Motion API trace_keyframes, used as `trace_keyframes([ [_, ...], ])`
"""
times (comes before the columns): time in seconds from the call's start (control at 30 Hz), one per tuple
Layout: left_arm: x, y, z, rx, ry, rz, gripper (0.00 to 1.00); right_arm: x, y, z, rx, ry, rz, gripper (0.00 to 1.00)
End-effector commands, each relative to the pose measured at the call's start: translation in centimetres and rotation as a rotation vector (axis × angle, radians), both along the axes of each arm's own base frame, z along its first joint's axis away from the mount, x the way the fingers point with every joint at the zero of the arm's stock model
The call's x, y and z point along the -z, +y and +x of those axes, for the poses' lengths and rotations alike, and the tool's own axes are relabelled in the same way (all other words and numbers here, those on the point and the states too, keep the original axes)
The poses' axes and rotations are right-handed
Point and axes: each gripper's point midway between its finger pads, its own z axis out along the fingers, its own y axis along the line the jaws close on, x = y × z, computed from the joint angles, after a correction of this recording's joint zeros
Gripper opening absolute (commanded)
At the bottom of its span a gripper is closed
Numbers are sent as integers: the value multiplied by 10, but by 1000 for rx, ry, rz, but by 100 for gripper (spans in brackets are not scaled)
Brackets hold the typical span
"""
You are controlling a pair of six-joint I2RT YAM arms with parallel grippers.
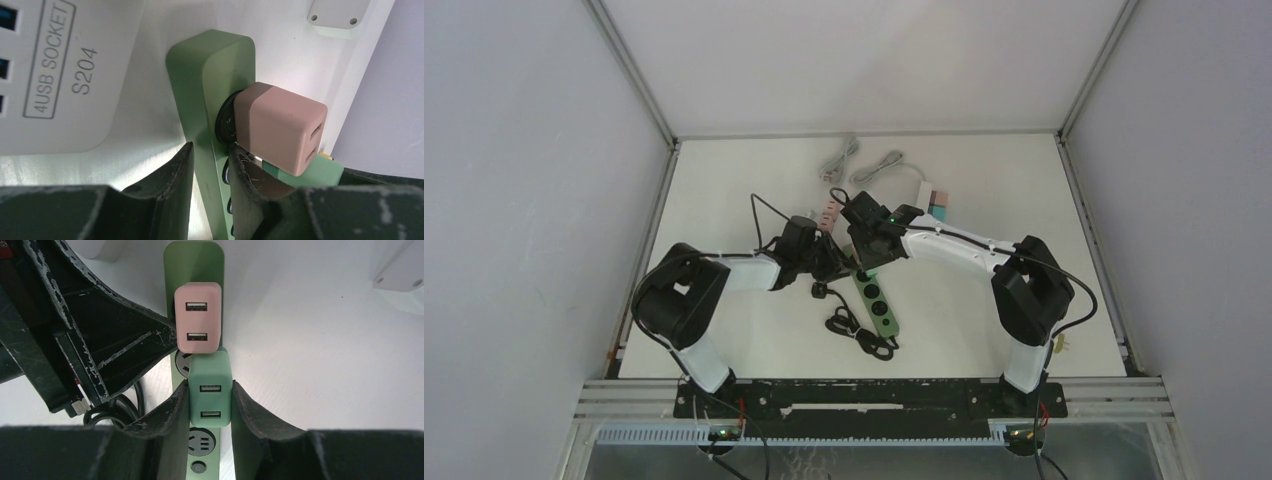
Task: Insert the plug
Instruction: Insert the plug into the socket.
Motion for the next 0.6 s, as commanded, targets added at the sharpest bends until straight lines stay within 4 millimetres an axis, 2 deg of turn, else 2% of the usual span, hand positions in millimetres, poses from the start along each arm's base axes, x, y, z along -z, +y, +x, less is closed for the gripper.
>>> trace_keyframes([
  [0.0, 3, 0, 4, -8, 15, 16, 35, -14, 12, 13, -2, -63, 28, 0],
  [0.57, 3, 0, 2, -7, 22, 11, 34, -5, 15, 0, -28, -4, 1, 0],
])
